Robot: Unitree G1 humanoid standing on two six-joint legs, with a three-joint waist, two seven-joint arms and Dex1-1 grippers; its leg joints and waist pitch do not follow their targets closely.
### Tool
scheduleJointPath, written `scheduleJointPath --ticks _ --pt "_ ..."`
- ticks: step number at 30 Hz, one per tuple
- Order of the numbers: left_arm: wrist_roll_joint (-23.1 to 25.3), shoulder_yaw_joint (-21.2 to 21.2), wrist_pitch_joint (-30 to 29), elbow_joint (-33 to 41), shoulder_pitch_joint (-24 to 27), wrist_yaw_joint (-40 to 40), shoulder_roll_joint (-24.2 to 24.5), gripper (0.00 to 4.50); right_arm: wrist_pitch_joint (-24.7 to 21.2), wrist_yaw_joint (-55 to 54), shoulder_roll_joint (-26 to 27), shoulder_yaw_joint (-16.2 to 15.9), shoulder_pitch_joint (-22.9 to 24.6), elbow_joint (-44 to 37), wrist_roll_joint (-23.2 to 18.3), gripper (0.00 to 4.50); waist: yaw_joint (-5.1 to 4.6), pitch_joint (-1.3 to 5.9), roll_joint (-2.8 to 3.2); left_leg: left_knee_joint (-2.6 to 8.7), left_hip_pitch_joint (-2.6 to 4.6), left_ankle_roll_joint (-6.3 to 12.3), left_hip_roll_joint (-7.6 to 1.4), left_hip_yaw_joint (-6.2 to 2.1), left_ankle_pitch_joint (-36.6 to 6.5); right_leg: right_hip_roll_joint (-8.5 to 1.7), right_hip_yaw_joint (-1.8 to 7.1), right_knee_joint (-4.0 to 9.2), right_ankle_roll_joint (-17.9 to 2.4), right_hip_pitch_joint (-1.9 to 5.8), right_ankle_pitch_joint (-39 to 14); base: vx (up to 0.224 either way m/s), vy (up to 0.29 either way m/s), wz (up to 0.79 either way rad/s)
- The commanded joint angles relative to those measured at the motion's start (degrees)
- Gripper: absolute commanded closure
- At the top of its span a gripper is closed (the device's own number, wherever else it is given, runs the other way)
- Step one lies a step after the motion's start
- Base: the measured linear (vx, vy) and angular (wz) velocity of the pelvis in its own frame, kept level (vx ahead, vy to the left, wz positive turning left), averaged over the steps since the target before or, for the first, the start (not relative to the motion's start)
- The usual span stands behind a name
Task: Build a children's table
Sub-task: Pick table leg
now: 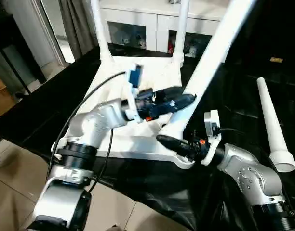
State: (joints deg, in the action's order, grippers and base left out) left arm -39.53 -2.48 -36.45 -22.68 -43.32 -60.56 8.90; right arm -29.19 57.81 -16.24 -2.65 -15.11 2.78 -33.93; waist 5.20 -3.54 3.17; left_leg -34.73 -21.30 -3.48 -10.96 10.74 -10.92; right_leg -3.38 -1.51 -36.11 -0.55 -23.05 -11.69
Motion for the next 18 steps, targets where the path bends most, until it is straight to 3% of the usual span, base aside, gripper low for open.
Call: scheduleJointPath --ticks 1,5,10,16,18 --pt "1.8 -0.1 1.3 -1.0 -1.4 1.6 0.6 0.07 -0.3 0.5 -0.6 0.2 0.4 -1.8 -0.4 1.78 0.28 4.43 -0.24 3.32 0.28 2.27 -1.17 -0.97 -6.1 -3.5 1.73 4.55 -12.7 3.63 -5.0 0.0 0.0 0.0" --pt "-0.9 1.1 -2.4 -0.3 -1.4 -0.4 1.1 0.07 -0.8 1.3 -1.5 0.1 0.4 -1.9 -0.5 1.79 0.41 4.62 -0.13 3.22 0.16 2.61 -1.3 -1.08 -5.0 -3.62 1.54 4.08 -14.3 3.64 -1.5 0.0 0.0 0.0" --pt "-3.3 1.1 -6.4 1.2 -1.1 -4.0 2.0 0.51 -1.8 2.8 -2.8 -0.7 0.4 -2.1 -0.7 1.8 0.58 4.64 0.07 3.11 0.09 3.44 -1.39 -1.2 -4.9 -3.7 1.23 4.02 -15.5 3.61 -0.6 0.0 0.0 0.0" --pt "0.1 -2.4 -4.9 1.4 -0.2 -6.2 2.9 0.87 -3.5 5.8 -6.2 -3.3 -0.2 -1.4 0.8 1.8 0.77 4.55 -0.21 3.19 0.01 3.31 -1.55 -1.32 -5.6 -3.9 1.19 4.28 -14.4 3.66 -4.1 0.0 0.0 0.0" --pt "4.5 -4.3 -1.2 0.1 -0.1 -3.8 2.6 0.88 -3.8 6.5 -7.3 -3.6 -1.2 -0.5 1.4 1.8 0.73 4.56 -0.58 3.21 -0.1 3.31 -1.58 -1.36 -5.1 -3.91 1.21 4.36 -13.8 3.75 -4.3 0.0 0.0 0.0"
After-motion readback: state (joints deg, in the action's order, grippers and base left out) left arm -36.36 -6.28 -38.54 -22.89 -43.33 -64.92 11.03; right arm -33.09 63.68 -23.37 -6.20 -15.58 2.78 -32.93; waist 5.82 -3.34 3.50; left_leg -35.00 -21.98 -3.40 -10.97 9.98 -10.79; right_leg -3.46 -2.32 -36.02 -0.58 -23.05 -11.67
